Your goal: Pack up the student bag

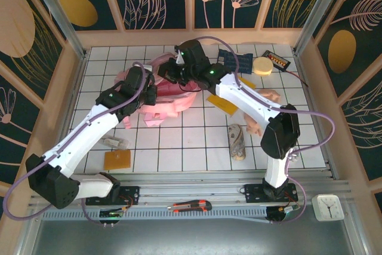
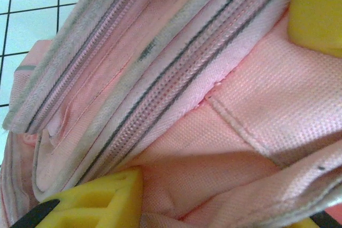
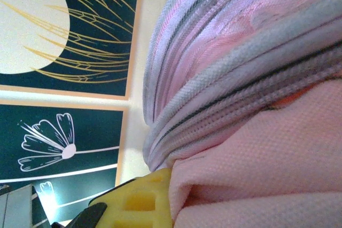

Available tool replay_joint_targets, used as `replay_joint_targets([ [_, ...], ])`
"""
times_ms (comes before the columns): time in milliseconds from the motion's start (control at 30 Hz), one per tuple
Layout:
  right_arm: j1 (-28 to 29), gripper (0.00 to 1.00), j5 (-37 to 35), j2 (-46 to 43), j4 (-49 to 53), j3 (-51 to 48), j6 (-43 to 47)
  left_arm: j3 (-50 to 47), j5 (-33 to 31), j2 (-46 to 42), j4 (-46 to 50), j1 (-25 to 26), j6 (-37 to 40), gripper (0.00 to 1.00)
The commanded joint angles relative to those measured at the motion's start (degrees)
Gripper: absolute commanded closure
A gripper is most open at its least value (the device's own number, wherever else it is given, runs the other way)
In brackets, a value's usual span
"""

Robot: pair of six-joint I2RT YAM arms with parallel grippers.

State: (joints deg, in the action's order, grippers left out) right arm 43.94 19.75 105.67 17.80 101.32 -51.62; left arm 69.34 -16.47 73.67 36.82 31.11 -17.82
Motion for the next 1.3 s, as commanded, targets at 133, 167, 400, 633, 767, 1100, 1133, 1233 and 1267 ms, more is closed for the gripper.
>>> replay_joint_targets([
  [133,-10.78,1.0,1.47,-12.15,-14.54,-4.41,-6.5,-9.6,-7.85,-4.04,10.45,-5.19,-2.2,0.65],
  [167,-10.81,1.0,1.92,-12.0,-15.62,-4.64,-7.24,-10.11,-7.38,-4.28,10.18,-5.19,-2.71,0.65],
  [400,-10.02,1.0,4.62,-9.42,-19.37,-1.84,-9.96,-10.29,-6.33,-4.4,8.26,-5.24,-2.44,0.54],
  [633,-7.66,1.0,8.29,-7.71,-17.72,-1.64,-10.0,-0.87,-2.8,-1.65,3.08,-5.2,1.43,0.21],
  [767,-6.64,1.0,8.89,-7.98,-18.92,-3.15,-10.87,4.61,-0.98,2.55,2.91,-5.25,4.79,0.18],
  [1100,-5.74,0.99,11.1,-6.79,-18.02,-4.2,-10.61,8.1,5.9,5.51,-0.95,-4.21,10.27,0.18],
  [1133,-5.63,0.97,11.18,-6.8,-18.26,-4.75,-10.73,7.78,6.77,5.01,-1.81,-3.72,11.27,0.18],
  [1233,-5.64,0.95,12.03,-6.35,-18.62,-5.51,-11.09,5.73,9.5,2.74,-5.61,-2.54,14.02,0.17],
  [1267,-5.73,0.95,12.51,-5.98,-18.67,-5.52,-11.22,4.87,10.14,1.88,-7.06,-2.18,14.95,0.17],
])
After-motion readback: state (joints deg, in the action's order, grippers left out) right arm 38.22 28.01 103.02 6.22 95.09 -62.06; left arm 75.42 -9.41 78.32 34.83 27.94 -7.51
